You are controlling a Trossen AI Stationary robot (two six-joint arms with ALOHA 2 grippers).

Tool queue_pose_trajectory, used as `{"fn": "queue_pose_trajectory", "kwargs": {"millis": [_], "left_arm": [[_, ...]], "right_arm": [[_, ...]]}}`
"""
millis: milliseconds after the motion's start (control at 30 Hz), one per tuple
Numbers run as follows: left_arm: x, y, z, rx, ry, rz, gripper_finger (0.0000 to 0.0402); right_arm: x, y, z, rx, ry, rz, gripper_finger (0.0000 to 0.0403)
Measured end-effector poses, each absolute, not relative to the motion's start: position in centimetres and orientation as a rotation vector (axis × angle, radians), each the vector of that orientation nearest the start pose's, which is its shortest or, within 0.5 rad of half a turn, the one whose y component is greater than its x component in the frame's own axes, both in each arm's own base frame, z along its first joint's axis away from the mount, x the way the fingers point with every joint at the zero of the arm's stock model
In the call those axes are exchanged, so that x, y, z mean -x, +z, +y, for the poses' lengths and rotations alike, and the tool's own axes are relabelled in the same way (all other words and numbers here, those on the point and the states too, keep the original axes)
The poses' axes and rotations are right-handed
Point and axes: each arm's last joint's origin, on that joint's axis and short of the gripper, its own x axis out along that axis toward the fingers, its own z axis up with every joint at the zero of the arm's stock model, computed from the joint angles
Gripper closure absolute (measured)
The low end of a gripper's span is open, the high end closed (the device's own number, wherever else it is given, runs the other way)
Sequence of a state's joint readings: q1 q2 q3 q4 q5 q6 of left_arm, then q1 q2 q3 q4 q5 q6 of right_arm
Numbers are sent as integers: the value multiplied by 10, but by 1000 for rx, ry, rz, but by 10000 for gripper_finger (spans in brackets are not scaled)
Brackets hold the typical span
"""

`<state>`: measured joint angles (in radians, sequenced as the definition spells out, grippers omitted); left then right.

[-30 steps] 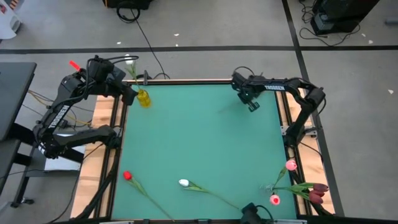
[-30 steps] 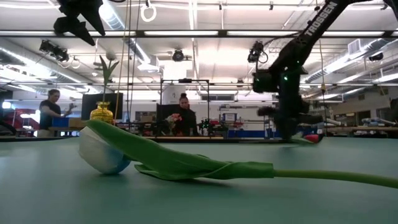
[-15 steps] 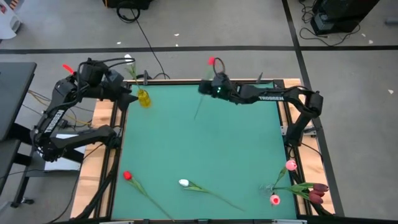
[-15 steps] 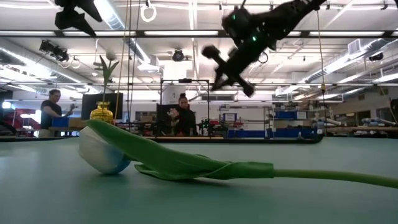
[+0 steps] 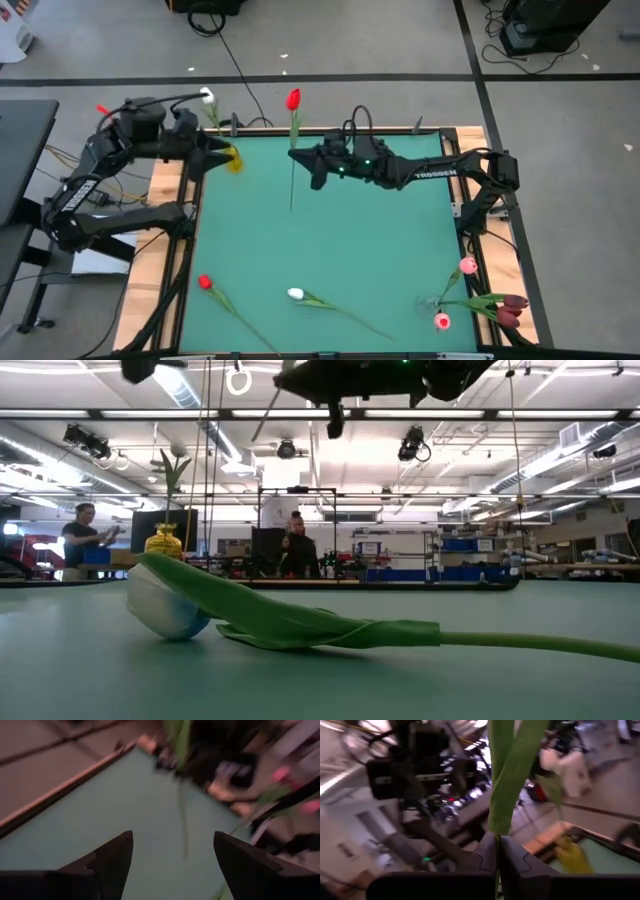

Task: Sort flowers into vase by color
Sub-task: Put the top red tulip in the yellow vase

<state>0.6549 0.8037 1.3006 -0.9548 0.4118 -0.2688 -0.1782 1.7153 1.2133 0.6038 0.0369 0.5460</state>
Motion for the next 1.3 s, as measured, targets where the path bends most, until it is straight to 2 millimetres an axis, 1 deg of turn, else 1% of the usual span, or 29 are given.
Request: {"fn": "queue_pose_trajectory", "kwargs": {"millis": [133, 233, 300, 400, 500, 633, 800, 967, 1033, 1100, 1167, 1300], "left_arm": [[-111, 438, 55, 463, 186, 212, 118], [-132, 446, 56, 440, 118, 134, 118], [-147, 448, 55, 423, 93, 113, 118], [-170, 445, 55, 417, 59, 116, 118], [-189, 438, 56, 424, 49, 152, 118], [-213, 428, 57, 428, 26, 187, 118], [-232, 422, 60, 402, 14, 184, 118], [-238, 423, 62, 391, 9, 152, 125], [-238, 425, 62, 370, 4, 131, 144], [-237, 425, 62, 358, 3, 133, 180], [-237, 425, 62, 341, 3, 136, 229], [-237, 425, 61, 296, -25, 138, 350]], "right_arm": [[-392, 316, -63, -495, -73, -202, 394], [-392, 320, -58, -468, 1, -216, 394], [-391, 323, -56, -445, 51, -236, 394], [-390, 327, -54, -422, 104, -275, 394], [-389, 331, -54, -411, 131, -308, 394], [-389, 331, -53, -407, 153, -303, 394], [-389, 331, -52, -402, 190, -286, 394], [-389, 330, -51, -399, 208, -278, 394], [-389, 330, -51, -401, 207, -272, 394], [-389, 330, -52, -401, 207, -271, 394], [-389, 330, -52, -400, 207, -274, 394], [-389, 328, -52, -404, 202, -260, 393]]}}
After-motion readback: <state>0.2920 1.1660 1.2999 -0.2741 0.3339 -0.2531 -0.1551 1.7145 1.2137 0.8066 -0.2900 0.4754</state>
